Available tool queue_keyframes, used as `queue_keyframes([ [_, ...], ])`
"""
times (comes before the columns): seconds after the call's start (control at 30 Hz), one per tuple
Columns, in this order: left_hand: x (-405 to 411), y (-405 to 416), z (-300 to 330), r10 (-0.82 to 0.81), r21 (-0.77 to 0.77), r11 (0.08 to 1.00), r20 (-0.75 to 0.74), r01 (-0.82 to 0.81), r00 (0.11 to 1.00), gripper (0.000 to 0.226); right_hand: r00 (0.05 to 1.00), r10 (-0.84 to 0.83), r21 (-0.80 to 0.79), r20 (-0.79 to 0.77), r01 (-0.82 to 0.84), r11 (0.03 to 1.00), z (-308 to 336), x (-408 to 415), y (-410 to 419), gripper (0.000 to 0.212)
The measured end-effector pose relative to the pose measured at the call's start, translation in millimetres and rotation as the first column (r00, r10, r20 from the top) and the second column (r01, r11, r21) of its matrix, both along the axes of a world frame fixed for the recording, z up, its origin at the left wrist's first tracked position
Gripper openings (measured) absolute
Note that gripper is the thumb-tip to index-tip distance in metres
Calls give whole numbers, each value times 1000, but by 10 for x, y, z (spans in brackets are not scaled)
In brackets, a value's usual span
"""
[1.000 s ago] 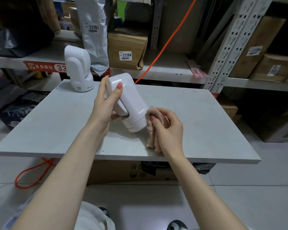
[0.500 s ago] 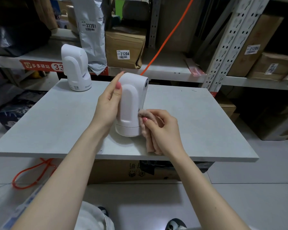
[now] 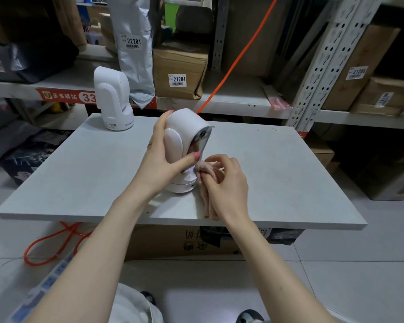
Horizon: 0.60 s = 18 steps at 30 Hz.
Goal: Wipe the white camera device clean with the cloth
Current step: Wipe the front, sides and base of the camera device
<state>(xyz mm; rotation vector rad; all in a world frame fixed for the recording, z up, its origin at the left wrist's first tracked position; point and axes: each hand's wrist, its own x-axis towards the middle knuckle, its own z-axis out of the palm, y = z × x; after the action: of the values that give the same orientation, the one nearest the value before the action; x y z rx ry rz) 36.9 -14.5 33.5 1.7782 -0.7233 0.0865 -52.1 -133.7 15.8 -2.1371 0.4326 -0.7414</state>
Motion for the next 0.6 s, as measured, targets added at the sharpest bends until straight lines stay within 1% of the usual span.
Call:
queue_keyframes([
  [0.07, 18, 8, -22, 29, 24, 999, -12, -29, 999, 90, 998, 52, -75, 19, -51, 996, 0, -13, 36, 15],
  [0.13, 7, 3, -22, 88, 46, 995, -24, -87, 996, 95, 990, 134, -117, 54, -127, 985, 16, -41, 88, 16],
  [0.2, -21, -20, -15, 142, 64, 988, -4, -141, 990, 97, 978, 190, -162, 91, -174, 971, 18, -66, 114, 14],
  [0.23, -37, -33, -12, 154, 63, 986, 12, -155, 988, 97, 976, 193, -176, 97, -174, 969, 16, -74, 105, 14],
  [0.3, -65, -60, -9, 157, 47, 986, 26, -158, 987, 98, 984, 149, -138, 99, -134, 981, 13, -79, 43, 16],
  [0.37, -88, -87, -1, 138, 35, 990, 22, -139, 990, 97, 993, 60, -55, 103, -55, 997, 34, -85, -45, 18],
  [0.47, -132, -134, 16, 103, 8, 995, 12, -103, 995, 97, 992, -29, 32, 120, 25, 999, 78, -96, -150, 15],
  [0.53, -158, -167, 19, 106, -6, 994, -2, -106, 994, 97, 992, -51, -16, 114, 53, 998, 78, -112, -142, 13],
  [0.6, -173, -195, 18, 132, -7, 991, -23, -132, 991, 97, 993, -31, -98, 117, 43, 994, 62, -136, -91, 14],
])
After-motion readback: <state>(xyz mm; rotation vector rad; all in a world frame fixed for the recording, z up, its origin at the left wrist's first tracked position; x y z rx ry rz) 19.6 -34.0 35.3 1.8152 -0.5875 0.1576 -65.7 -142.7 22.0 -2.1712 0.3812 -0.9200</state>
